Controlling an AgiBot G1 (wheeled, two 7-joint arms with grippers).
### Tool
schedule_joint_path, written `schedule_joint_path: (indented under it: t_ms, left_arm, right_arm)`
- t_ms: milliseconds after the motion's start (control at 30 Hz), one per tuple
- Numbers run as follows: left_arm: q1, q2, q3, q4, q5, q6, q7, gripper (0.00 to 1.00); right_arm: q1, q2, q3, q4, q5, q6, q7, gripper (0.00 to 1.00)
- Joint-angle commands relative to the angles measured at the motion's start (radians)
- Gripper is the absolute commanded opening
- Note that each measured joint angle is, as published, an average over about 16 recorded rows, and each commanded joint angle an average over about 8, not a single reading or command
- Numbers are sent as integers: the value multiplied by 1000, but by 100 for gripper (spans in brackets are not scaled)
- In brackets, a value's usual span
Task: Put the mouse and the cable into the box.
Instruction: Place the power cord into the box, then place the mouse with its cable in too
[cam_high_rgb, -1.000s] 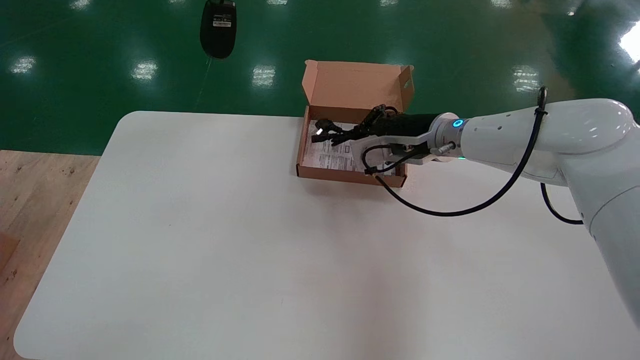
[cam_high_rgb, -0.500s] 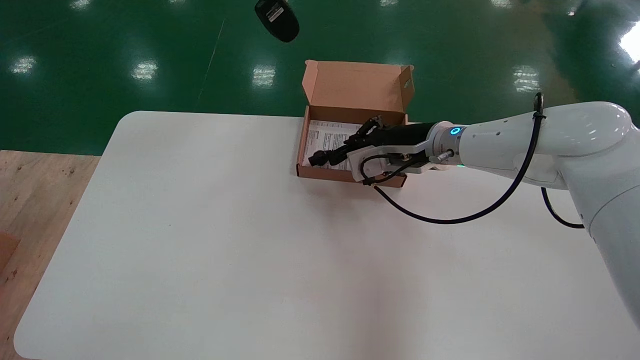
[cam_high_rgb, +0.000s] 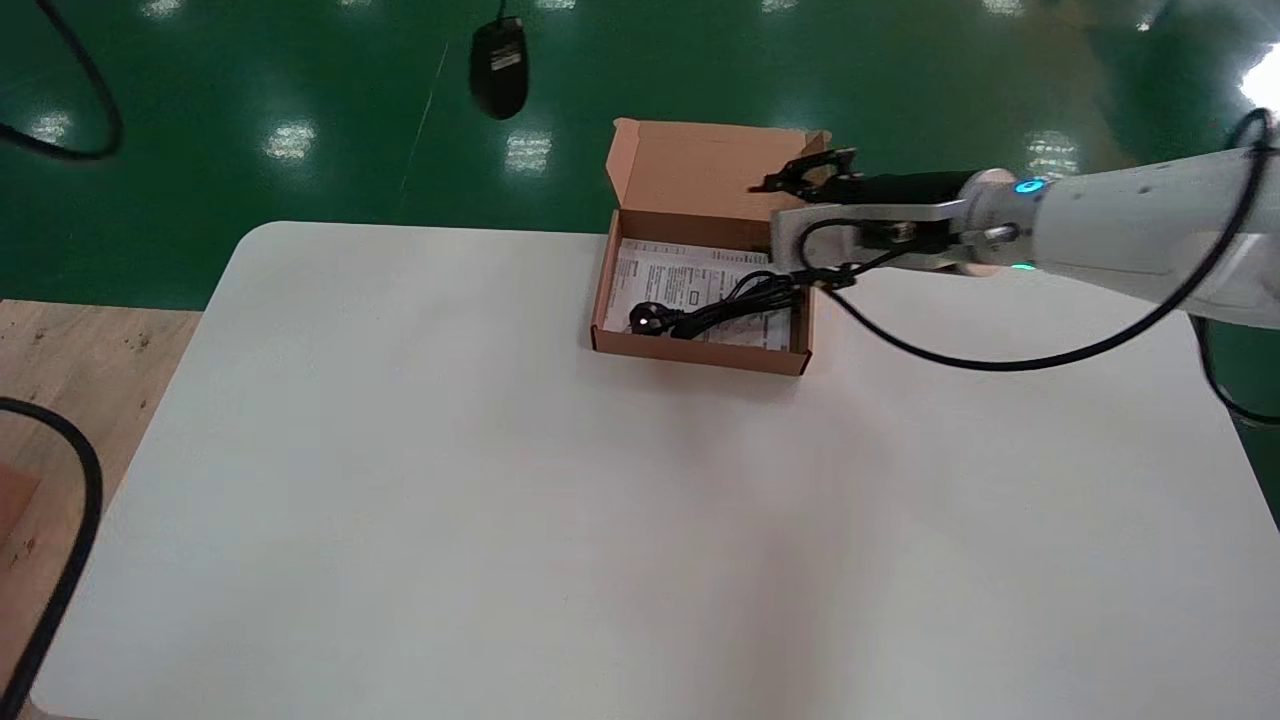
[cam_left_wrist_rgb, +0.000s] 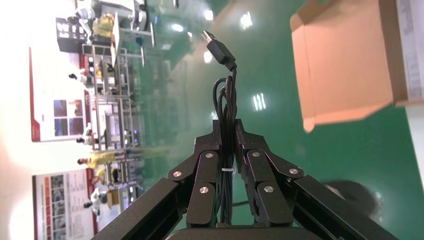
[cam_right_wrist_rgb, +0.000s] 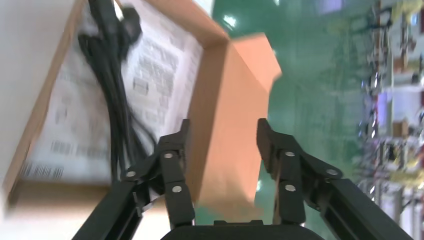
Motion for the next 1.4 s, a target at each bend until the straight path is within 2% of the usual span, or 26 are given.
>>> schedule_joint_path:
  t_ms: [33, 233, 500, 900, 1233, 1400]
  left_arm:
    - [26, 10, -7, -10, -9, -22, 4, 0]
    - [152, 21, -27, -85, -64, -48, -7, 0]
    - [281, 27, 6, -216, -134, -44, -40, 0]
    - [391, 25, 131, -306, -229, -49, -112, 0]
    - [446, 19, 236, -299, -245, -23, -135, 0]
    - [446, 21, 275, -303, -243, -60, -137, 0]
  right_arm:
    - [27, 38, 15, -19, 22, -35, 10, 100]
    - [88, 168, 22, -64, 26, -86, 20, 100]
    - [124, 281, 8, -97, 1, -81, -5, 100]
    - [150, 367, -10, -123, -27, -74, -22, 100]
    - [192, 418, -35, -117, -64, -80, -37, 100]
    - [218, 440, -49, -111, -85, -87, -41, 100]
